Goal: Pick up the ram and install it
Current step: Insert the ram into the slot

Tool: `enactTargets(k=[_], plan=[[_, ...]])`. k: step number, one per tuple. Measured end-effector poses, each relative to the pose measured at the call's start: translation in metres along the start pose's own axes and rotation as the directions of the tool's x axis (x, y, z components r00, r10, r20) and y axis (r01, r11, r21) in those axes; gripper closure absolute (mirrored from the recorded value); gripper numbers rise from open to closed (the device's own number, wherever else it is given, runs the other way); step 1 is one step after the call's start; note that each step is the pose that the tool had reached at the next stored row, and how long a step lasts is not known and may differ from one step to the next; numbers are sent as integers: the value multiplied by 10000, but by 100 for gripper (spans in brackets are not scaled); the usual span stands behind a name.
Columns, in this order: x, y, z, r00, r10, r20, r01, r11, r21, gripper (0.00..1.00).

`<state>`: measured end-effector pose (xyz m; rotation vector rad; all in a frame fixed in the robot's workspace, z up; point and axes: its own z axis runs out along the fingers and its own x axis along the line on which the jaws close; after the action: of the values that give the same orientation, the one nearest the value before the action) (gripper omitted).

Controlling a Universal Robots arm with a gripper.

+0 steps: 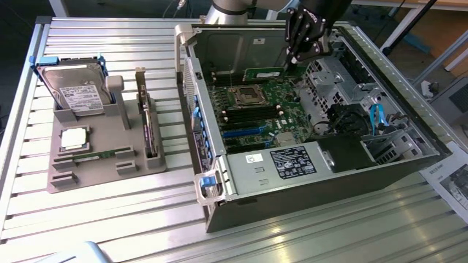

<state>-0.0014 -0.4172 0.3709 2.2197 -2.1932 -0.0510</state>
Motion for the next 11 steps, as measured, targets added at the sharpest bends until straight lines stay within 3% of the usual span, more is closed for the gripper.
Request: enactTargets(k=[6,11], plan=[[-1,-1,7,10000,0,2,0,10000,0,88],[0,-3,70,10000,0,1,0,10000,0,88]])
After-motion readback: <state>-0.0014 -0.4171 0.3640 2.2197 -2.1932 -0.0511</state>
